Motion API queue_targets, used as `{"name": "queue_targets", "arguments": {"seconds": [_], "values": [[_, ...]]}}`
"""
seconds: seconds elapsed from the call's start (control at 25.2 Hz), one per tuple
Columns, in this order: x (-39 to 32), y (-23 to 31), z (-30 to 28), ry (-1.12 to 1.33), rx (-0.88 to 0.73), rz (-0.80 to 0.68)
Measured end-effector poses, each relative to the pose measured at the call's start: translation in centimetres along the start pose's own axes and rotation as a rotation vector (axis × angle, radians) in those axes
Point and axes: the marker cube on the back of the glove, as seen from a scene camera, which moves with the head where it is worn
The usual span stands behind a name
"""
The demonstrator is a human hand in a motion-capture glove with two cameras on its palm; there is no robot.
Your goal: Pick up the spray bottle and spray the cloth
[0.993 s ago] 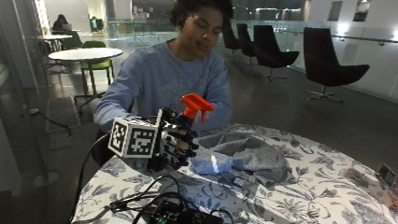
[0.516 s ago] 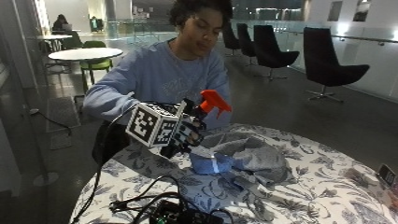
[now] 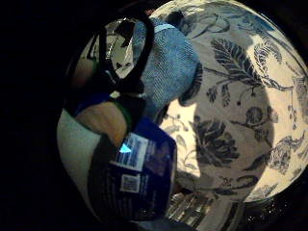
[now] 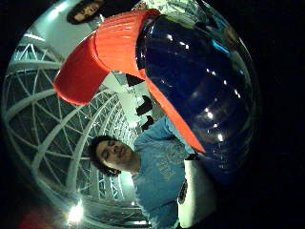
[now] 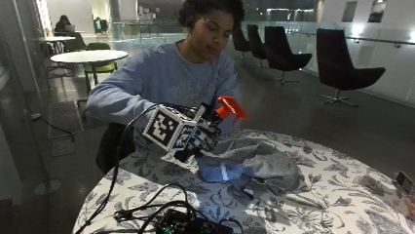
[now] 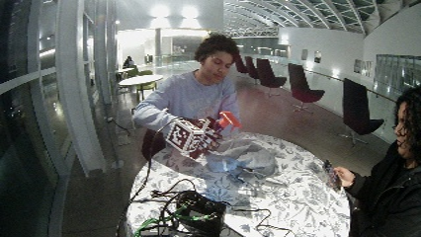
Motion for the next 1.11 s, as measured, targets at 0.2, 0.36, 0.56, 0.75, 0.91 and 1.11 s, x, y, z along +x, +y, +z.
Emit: {"name": "queue_targets", "arguments": {"seconds": [0.2, 0.36, 0.56, 0.75, 0.91, 1.11], "values": [[0.2, 0.1, 0.2, 0.003, -0.021, 0.042], [0.4, 0.4, 0.5, 0.016, -0.060, 0.090], [0.4, 0.7, 1.0, 0.049, -0.105, 0.139], [0.1, 0.8, 1.4, 0.077, -0.118, 0.164], [0.0, 0.7, 1.6, 0.085, -0.122, 0.173], [-0.1, 0.5, 1.8, 0.089, -0.112, 0.164]]}}
